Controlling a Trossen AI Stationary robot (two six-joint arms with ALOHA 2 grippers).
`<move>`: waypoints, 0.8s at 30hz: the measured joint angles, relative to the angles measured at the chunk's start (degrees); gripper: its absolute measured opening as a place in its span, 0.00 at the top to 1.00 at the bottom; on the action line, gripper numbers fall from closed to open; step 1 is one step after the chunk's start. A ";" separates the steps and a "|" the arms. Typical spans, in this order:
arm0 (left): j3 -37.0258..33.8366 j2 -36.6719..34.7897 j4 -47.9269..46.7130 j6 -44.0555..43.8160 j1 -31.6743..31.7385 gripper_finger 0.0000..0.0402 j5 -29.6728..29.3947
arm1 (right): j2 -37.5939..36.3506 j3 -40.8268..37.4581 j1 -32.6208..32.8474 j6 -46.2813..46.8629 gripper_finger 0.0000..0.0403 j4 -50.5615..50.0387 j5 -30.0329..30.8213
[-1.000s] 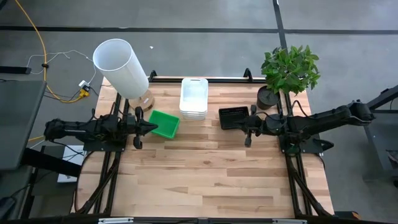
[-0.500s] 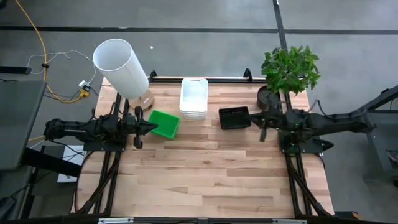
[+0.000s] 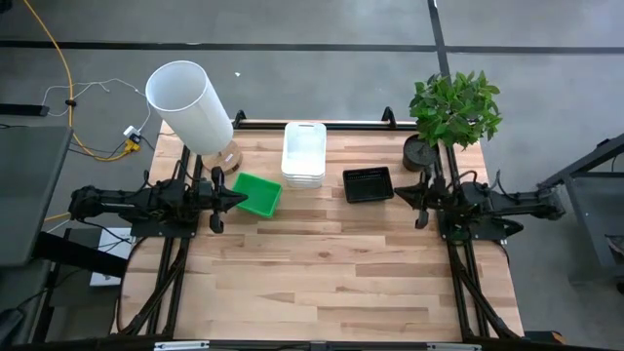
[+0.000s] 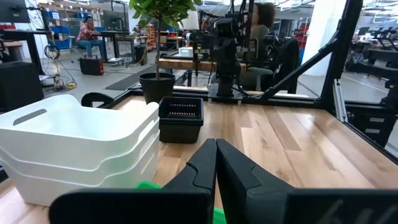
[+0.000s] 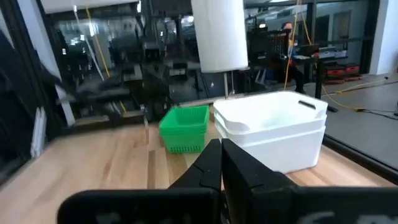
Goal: Stack baskets by color
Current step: Return to Home Position
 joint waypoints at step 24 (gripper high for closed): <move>0.09 0.11 0.00 0.02 0.00 1.00 0.00 | 2.31 -0.45 1.44 0.99 1.00 0.46 -3.02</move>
